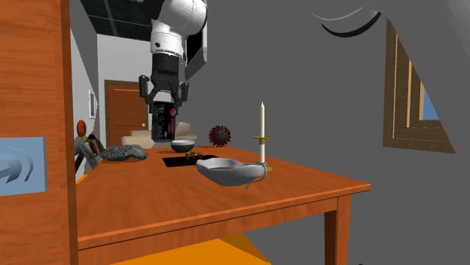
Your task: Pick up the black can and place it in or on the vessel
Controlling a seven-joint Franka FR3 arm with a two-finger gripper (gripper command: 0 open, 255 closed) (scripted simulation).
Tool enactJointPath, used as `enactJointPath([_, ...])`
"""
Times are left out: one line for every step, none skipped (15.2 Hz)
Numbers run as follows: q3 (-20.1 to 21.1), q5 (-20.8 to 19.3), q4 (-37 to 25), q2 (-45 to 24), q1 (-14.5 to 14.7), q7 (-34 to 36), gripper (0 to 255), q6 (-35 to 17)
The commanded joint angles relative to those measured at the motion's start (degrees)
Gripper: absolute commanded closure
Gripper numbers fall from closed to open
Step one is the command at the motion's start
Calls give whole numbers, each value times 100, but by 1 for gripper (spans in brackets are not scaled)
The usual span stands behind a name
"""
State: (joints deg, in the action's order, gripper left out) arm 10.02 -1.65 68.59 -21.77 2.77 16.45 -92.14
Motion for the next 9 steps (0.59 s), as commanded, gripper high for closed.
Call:
enactJointPath([-30, 33, 79, 110, -96, -119, 255, 32])
enactJointPath([-60, 66, 225, 229, -193, -237, 255, 6])
enactJointPath([-94, 98, 359, 340, -287, -356, 255, -15])
enactJointPath([-130, 128, 479, 443, -379, -477, 255, -30])
enactJointPath([-167, 156, 588, 539, -469, -600, 255, -41])
enactJointPath([-207, 183, 686, 628, -557, -723, 255, -47])
enactJointPath([-249, 208, 774, 710, -643, -847, 255, -50])
enactJointPath([-292, 232, 851, 785, -728, -972, 255, -48])
enactJointPath([-335, 254, 919, 854, -812, -1097, 255, -44])
